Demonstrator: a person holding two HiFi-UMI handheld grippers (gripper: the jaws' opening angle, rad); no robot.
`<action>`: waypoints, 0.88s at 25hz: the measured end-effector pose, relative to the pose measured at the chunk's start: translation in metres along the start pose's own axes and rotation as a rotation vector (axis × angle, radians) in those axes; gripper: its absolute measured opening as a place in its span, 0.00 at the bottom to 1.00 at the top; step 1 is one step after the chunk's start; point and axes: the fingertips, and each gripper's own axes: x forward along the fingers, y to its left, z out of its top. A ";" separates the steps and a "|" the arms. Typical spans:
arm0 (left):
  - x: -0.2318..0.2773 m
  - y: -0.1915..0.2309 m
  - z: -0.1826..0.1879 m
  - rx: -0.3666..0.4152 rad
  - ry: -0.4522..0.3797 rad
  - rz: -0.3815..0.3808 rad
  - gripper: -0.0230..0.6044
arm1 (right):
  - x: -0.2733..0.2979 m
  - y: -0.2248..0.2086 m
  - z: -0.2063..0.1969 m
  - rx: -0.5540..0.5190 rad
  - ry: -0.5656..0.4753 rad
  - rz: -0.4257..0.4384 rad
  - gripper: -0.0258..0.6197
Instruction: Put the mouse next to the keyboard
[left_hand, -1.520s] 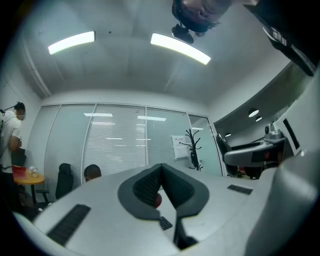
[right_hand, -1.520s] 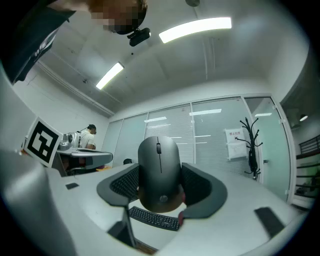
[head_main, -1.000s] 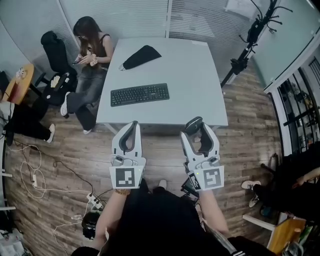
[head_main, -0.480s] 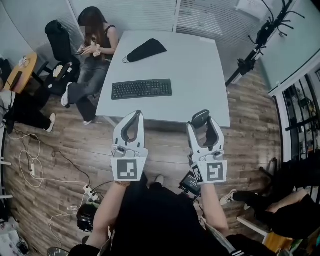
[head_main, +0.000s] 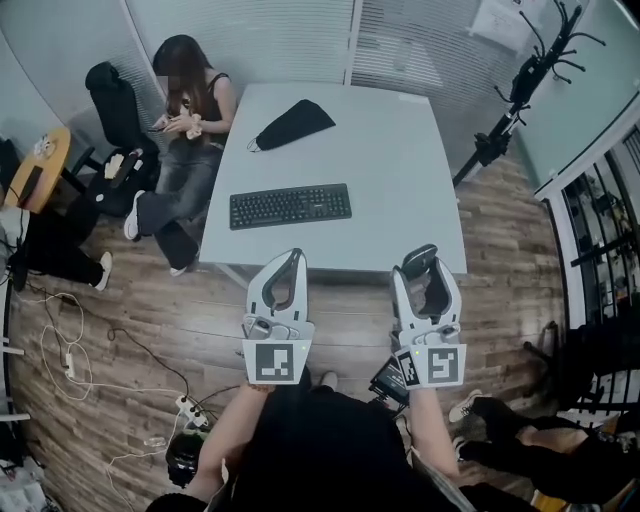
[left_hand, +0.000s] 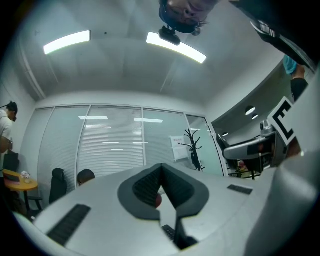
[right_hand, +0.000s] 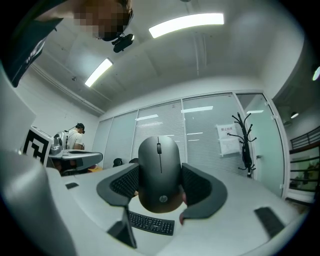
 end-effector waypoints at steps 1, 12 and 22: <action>0.001 0.006 -0.002 -0.031 -0.006 0.009 0.04 | 0.005 0.004 0.000 0.002 0.000 -0.004 0.45; 0.012 0.052 -0.024 -0.148 -0.020 0.007 0.04 | 0.042 0.037 0.004 -0.021 0.018 -0.036 0.45; 0.032 0.061 -0.043 -0.095 0.019 -0.033 0.04 | 0.071 0.026 -0.009 -0.024 0.039 -0.044 0.45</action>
